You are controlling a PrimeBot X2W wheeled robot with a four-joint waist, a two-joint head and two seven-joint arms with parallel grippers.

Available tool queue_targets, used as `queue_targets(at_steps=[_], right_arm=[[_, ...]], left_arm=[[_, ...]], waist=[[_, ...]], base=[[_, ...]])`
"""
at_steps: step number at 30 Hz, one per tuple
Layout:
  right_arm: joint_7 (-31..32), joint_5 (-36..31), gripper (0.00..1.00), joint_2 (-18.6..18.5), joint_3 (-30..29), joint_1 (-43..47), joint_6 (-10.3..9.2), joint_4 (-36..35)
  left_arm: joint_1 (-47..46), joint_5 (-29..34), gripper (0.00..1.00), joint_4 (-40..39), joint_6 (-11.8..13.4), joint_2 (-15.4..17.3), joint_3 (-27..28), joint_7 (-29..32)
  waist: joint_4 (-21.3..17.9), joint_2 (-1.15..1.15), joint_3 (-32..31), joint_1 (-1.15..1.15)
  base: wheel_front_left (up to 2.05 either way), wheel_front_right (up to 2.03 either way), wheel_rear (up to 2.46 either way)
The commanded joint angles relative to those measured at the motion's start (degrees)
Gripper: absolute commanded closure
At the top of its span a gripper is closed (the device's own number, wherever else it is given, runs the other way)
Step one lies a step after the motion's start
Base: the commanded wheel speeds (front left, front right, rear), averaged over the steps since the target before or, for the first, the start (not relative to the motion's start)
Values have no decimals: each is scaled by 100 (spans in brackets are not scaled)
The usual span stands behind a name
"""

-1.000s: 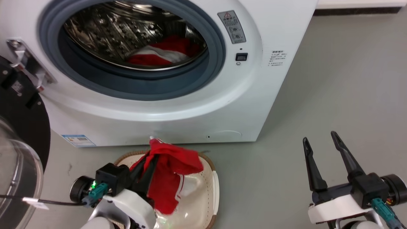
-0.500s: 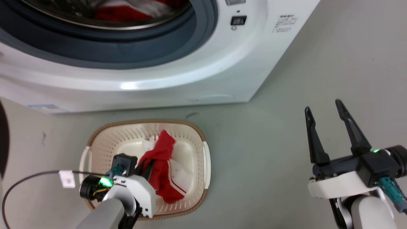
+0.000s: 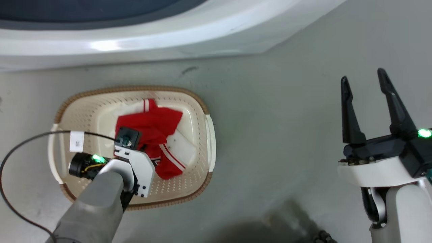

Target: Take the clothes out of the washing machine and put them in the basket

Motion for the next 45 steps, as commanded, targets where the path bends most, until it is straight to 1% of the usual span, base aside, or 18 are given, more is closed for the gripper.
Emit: queue_targets(at_steps=[1,5,9,10,13,18,24,29,32,36,41,45], right_arm=[[-12,62,0,10,-36,-128,-6,-46],[-12,105,0,11,-72,-187,-6,-70],[-12,115,0,10,-62,-222,-6,-32],[-12,125,0,10,-45,-237,-6,-17],[-12,126,0,10,-13,-249,-6,21],[-12,101,0,10,25,-173,-6,73],[-12,48,0,9,82,59,-6,171],[-12,21,0,9,90,278,-6,265],[-12,0,0,9,83,409,-6,297],[-12,-38,0,9,103,602,-6,358],[-12,-65,0,9,113,815,-6,419],[-12,-83,0,9,106,996,-6,457]], left_arm=[[-184,100,100,158,-21,-9,-99,65],[-381,221,100,342,2,-28,-243,196],[-448,256,99,430,-13,-72,-304,255],[-448,303,0,442,6,-74,-348,234],[-338,290,0,473,-33,-102,-410,274],[-183,218,0,492,-10,-122,-383,29],[147,1,0,496,-5,-246,-208,-435],[491,-148,0,337,20,-312,-27,-594],[694,-186,0,-85,126,-265,186,-612],[1137,-85,0,-817,330,-164,541,-613],[1711,150,0,-1752,544,-67,1118,-603],[2185,412,0,-2540,669,-83,1647,-605]], waist=[[-109,0,447,-1],[-120,0,632,-1],[-109,0,656,-1],[-105,0,633,-1],[-83,0,488,-1],[-46,0,191,-1],[73,0,-448,-1],[184,0,-982,-1],[272,0,-1268,-1],[376,0,-1617,-1],[468,0,-2040,-1],[531,0,-2339,-1]], base=[[0,0,0],[0,0,0],[0,0,0],[0,0,0],[0,0,0],[0,0,0],[0,0,0],[0,0,0],[0,0,0],[0,0,0],[0,0,0],[0,0,0]])
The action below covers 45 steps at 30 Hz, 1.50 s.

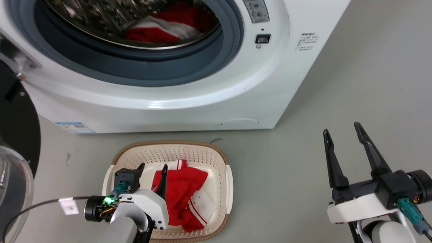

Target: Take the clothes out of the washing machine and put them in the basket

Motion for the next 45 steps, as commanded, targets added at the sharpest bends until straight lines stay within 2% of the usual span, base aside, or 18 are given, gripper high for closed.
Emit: queue_targets(at_steps=[1,11,17,22,28,31,38,45], right_arm=[[-12,-25,0,9,-8,110,-5,27],[-12,7,0,8,18,436,-5,77],[-12,37,0,9,35,577,-6,83],[-12,66,0,9,66,598,-6,71],[-12,93,0,9,114,434,-6,28],[-12,102,0,10,155,286,-5,-3],[-12,170,0,9,277,-93,-6,-90],[-12,346,0,9,343,-513,-5,-198]], left_arm=[[202,113,0,-307,72,-7,219,-14],[1338,1038,0,-2384,246,-377,1682,-15],[1749,1577,0,-3272,188,-635,2288,-15],[1766,1832,0,-3521,47,-754,2550,-15],[1208,2019,0,-3186,-154,-791,2703,-15],[652,2109,0,-2797,-237,-698,2752,-14],[-1075,2392,0,-1414,-429,-272,2608,44],[-2917,2530,0,-119,-706,329,2504,538]], waist=[[93,0,-269,1],[137,0,-814,1],[113,0,-1014,1],[52,0,-1057,1],[-63,0,-904,1],[-157,0,-704,1],[-464,0,-20,1],[-858,0,780,1]], base=[[0,0,0],[0,0,0],[0,0,0],[0,0,0],[0,0,0],[0,0,0],[0,0,0],[0,0,0]])
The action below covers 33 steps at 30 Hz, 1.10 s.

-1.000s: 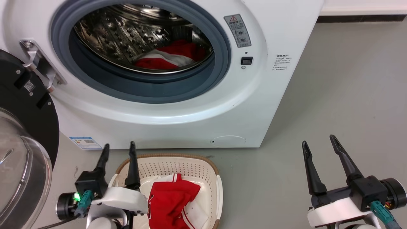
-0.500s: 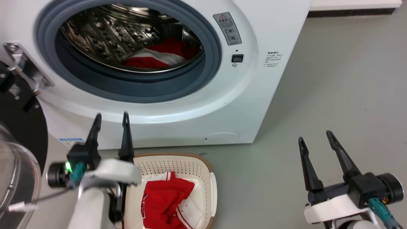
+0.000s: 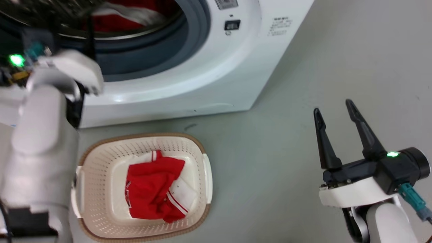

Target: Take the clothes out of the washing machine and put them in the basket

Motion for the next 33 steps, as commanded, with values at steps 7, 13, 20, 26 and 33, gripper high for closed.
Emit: queue_targets(at_steps=[7,13,20,26,33], right_arm=[[-12,225,0,12,52,-398,-5,-114],[-12,368,0,13,32,-630,-4,-232],[-12,548,0,12,28,-787,-5,-322],[-12,703,0,13,19,-831,-5,-393],[-12,832,0,13,38,-882,-5,-445]], left_arm=[[-1585,39,0,1019,-217,456,-156,692],[-2706,-46,0,1687,-323,754,-334,1487],[-3794,-345,0,2113,-354,976,-961,2858],[-4373,-829,0,2128,-352,1377,-1578,3903],[-4597,-1217,0,2056,-353,1734,-1976,4308]], waist=[[-582,0,1027,-1],[-770,0,1555,-1],[-947,0,2043,-1],[-1112,0,2360,-1],[-1197,0,2613,-1]], base=[[0,0,0],[0,0,0],[0,0,0],[0,0,0],[0,0,0]])
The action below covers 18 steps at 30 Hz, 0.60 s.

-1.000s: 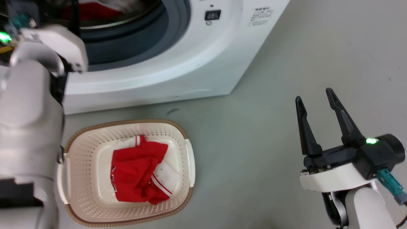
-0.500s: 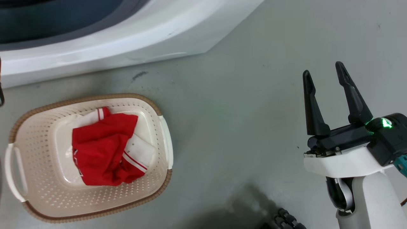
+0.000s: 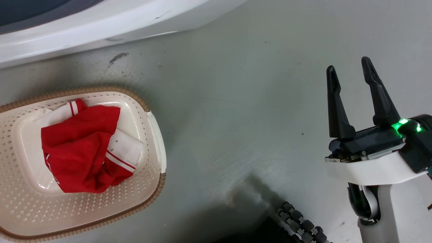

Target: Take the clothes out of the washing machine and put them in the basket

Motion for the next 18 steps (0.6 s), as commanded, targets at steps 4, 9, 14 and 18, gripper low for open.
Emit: queue_targets(at_steps=[4,9,14,18], right_arm=[[-12,40,0,15,-16,-139,-6,-35],[-12,35,0,15,-37,-141,-6,-8],[-12,21,0,15,-26,-182,-6,18],[-12,12,0,15,-33,-177,-6,38]], left_arm=[[-54,-130,0,7,-1,155,-166,-26],[-78,-213,35,28,7,183,-352,-104],[-179,-288,100,41,5,202,-482,-354],[-253,-322,100,77,4,192,-568,-635]], waist=[[-21,0,125,-1],[-7,0,158,-1],[-17,0,138,-1],[-13,0,88,-1]], base=[[0,0,0],[0,0,0],[0,0,0],[0,0,0]])
